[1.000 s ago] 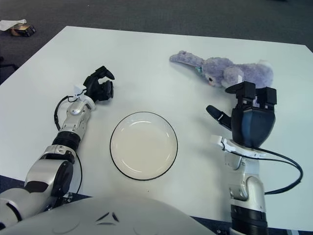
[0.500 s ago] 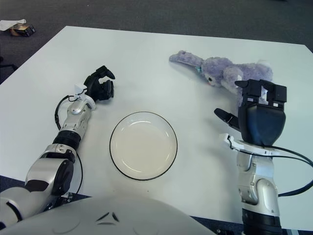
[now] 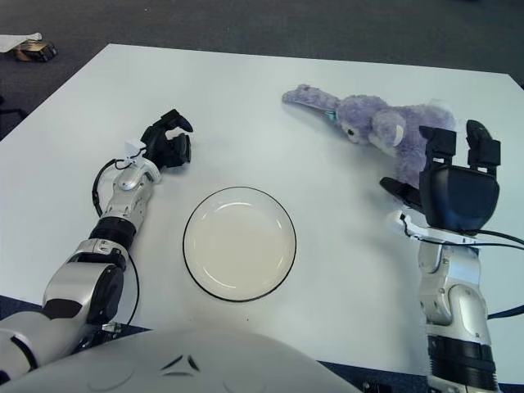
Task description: Put the doll into the plate.
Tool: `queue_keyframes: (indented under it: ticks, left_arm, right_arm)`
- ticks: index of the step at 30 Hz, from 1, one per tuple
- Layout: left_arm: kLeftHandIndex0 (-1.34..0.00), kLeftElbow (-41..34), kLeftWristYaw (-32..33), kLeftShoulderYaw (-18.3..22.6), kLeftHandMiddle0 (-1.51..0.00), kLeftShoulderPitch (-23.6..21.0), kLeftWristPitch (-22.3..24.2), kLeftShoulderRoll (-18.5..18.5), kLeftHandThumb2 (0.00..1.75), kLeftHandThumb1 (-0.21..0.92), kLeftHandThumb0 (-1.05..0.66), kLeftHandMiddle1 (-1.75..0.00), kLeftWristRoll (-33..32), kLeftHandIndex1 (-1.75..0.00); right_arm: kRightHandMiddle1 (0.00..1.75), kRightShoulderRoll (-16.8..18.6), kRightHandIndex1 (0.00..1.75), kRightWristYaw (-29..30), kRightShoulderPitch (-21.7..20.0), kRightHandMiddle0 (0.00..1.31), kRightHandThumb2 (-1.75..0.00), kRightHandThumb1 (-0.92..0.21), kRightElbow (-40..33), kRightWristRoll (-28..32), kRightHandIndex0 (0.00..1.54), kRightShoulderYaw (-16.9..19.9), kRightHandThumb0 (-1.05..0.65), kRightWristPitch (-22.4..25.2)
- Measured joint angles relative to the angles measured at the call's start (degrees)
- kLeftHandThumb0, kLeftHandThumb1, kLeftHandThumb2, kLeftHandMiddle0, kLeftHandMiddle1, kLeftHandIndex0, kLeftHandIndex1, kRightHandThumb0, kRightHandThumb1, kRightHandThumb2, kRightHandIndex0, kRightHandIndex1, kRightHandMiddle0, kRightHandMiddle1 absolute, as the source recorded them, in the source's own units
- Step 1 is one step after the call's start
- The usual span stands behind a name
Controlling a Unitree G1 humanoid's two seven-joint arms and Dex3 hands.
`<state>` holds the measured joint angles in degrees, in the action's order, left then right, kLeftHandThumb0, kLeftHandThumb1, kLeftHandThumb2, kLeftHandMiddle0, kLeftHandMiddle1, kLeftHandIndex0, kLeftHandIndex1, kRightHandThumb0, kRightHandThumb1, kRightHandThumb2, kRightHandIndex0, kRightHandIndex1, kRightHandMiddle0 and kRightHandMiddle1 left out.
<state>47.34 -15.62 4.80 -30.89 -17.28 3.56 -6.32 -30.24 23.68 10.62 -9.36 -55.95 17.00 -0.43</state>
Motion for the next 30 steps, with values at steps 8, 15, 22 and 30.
queue_keyframes:
  ticks: [8, 15, 22, 30]
  left_arm:
    - [-0.52, 1.28, -0.45, 0.24, -1.12, -0.56, -0.43, 0.46, 1.17, 0.43, -0.44, -1.75, -0.13, -1.75]
    - [-0.55, 2.1, -0.5, 0.26, -1.22, -0.97, -0.73, 0.48, 1.22, 0.4, -0.45, -1.75, -0.11, -1.75]
    - [-0.56, 2.53, -0.35, 0.07, -1.25, -1.28, -0.96, 0.48, 1.23, 0.39, -0.45, -1.75, 0.21, -1.75]
    - [-0.54, 2.65, 0.22, -0.05, -1.22, -1.41, -0.93, 0.4, 1.2, 0.41, -0.45, -1.75, 0.32, -1.75]
  right_arm:
    - [0.51, -1.58, 0.04, -0.32, -3.25, 0.0, -0.45, -0.92, 2.08, 0.03, 0.0, -0.7, -1.05, 3.0]
    - [0.46, -2.33, 0.0, -0.33, -4.87, 0.0, -0.57, -0.92, 3.68, 0.75, 0.0, -1.46, -1.05, 3.96]
    - [0.38, -2.7, 0.0, 0.64, -7.67, 0.0, -0.59, -0.92, 7.27, 2.63, 0.0, -2.5, -1.05, 3.59]
    - [0.29, -3.06, 0.0, 1.72, -9.24, 0.0, -0.53, -0.92, 8.82, 3.68, 0.0, -3.38, -1.05, 3.08]
